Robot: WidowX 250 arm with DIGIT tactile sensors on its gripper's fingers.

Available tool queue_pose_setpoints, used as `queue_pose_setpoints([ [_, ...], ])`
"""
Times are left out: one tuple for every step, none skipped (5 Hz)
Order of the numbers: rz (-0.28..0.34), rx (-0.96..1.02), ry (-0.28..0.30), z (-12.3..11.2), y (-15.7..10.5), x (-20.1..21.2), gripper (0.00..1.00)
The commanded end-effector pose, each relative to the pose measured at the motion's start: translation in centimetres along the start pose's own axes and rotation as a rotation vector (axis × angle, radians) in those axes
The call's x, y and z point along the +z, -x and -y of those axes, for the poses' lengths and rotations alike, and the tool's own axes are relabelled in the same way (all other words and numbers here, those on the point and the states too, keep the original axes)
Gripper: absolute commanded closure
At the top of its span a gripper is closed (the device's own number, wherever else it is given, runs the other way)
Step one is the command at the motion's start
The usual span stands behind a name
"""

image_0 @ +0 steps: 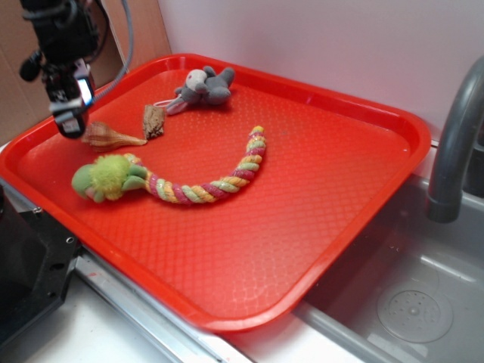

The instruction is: Grab the shell.

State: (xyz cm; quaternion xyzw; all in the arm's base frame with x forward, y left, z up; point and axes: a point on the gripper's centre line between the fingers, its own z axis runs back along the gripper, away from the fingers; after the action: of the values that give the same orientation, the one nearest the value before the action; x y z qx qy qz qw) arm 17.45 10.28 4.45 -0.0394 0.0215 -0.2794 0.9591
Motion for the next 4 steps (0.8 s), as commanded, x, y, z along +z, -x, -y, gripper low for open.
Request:
queue_pose_setpoints([
  [-0.042,0.010,-0.034,-1.07,-0.24,-2.27,0.00],
  [-0.082,-0.004,-0.058,-0.72,-0.71,-2.83,0.00],
  [-0.091,0.003,-0.077,-0.60,-0.78,-2.90,1.00],
  [-0.103,0.023,-0.093,-0.66,-0.82,-3.01,1.00],
])
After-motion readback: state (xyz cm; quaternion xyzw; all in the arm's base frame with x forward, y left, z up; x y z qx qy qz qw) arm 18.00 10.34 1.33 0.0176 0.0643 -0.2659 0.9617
